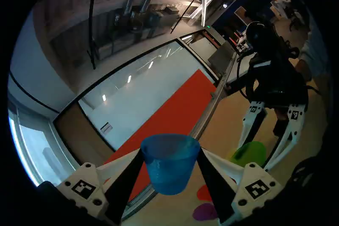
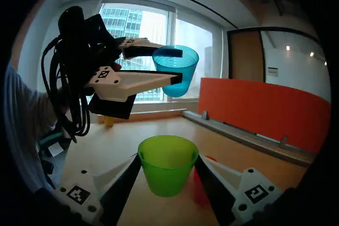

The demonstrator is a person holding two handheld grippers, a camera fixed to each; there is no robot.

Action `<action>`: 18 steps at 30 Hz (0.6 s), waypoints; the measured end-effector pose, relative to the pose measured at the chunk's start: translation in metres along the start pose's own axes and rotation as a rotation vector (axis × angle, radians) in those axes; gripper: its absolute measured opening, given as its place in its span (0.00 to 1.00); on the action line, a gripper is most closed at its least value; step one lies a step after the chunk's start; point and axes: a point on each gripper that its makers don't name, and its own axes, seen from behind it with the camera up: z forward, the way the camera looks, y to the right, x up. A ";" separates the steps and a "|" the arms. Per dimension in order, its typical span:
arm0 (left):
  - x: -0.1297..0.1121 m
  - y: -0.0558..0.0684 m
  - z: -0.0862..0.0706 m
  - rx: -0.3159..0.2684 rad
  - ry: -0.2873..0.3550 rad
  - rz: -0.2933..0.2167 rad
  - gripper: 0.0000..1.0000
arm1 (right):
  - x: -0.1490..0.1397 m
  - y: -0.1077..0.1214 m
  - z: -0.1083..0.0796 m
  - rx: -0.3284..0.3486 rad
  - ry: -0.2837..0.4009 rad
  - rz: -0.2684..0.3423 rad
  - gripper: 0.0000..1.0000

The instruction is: Pour water

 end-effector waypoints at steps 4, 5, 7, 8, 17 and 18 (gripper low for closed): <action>0.004 -0.003 0.001 0.004 0.004 0.028 0.86 | 0.000 -0.001 0.002 0.003 -0.001 -0.001 0.91; 0.006 -0.004 0.001 0.004 0.006 0.035 0.86 | 0.000 -0.001 0.003 0.003 -0.002 -0.001 0.91; 0.007 -0.004 0.001 0.005 0.009 0.049 0.86 | 0.000 -0.001 0.004 0.004 -0.002 0.000 0.91; 0.008 -0.004 0.001 0.006 0.010 0.055 0.86 | 0.000 0.000 0.005 0.004 -0.002 0.001 0.91; 0.009 -0.003 0.006 0.006 0.008 0.111 0.86 | 0.001 0.000 0.009 0.010 -0.001 0.000 0.91; 0.009 -0.004 0.007 0.009 0.008 0.119 0.86 | 0.001 0.000 0.009 0.010 -0.001 0.000 0.91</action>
